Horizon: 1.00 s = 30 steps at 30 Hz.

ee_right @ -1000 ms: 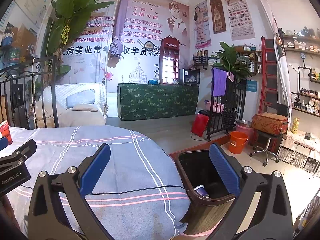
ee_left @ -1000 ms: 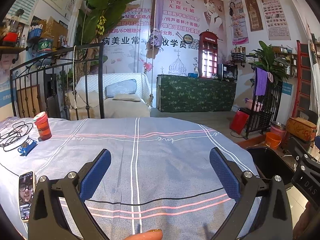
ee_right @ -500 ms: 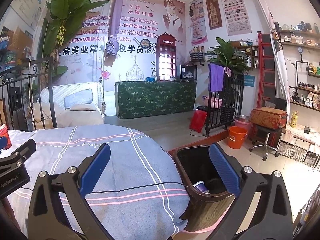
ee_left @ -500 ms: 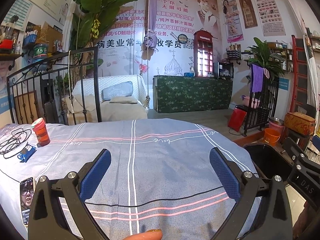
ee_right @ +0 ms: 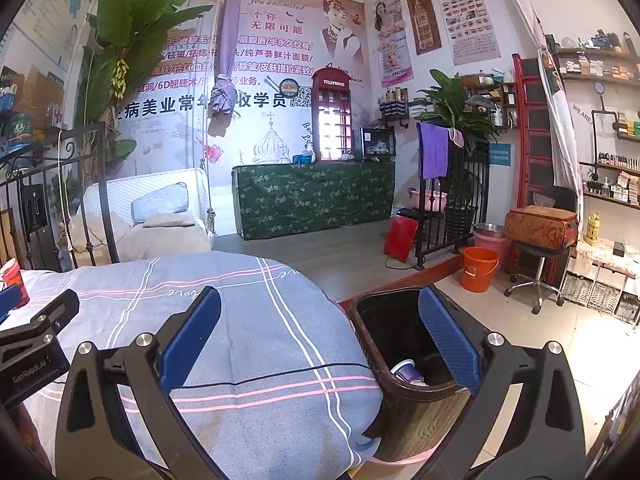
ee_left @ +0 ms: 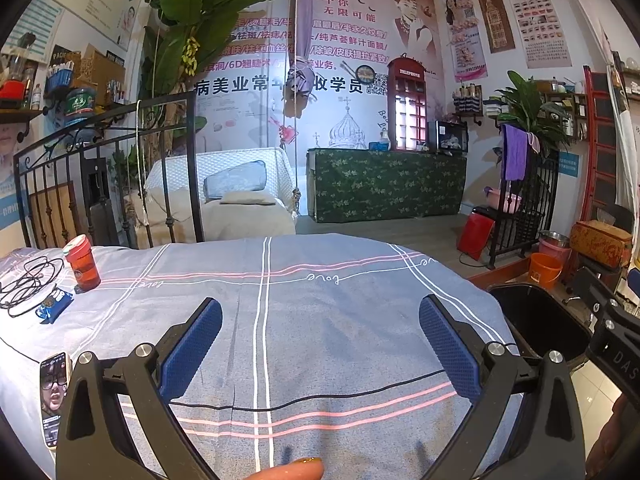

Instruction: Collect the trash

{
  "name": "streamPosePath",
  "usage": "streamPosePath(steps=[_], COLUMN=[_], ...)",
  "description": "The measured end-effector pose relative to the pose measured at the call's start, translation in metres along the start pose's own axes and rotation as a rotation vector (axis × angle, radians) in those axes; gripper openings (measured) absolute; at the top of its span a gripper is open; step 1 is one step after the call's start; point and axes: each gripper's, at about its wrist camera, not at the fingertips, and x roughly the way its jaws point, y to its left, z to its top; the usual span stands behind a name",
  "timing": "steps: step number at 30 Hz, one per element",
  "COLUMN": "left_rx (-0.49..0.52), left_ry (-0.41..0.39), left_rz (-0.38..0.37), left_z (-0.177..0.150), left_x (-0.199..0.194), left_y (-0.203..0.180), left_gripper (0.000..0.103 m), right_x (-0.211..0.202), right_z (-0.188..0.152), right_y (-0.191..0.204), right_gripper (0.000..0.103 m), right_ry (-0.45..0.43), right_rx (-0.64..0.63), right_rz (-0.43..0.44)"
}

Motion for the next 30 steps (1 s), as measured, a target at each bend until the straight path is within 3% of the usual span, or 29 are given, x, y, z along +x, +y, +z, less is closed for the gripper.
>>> streamPosePath(steps=[30], left_rx=[0.007], left_ry=[0.037], left_rz=[-0.013], left_z=[-0.001], left_x=[0.008], left_y=[-0.001], left_gripper=[0.097], right_x=[0.013], right_z=[-0.006], right_y=[0.009], right_gripper=[0.098], right_ry=[0.045], right_rx=[-0.006], right_rz=[-0.012])
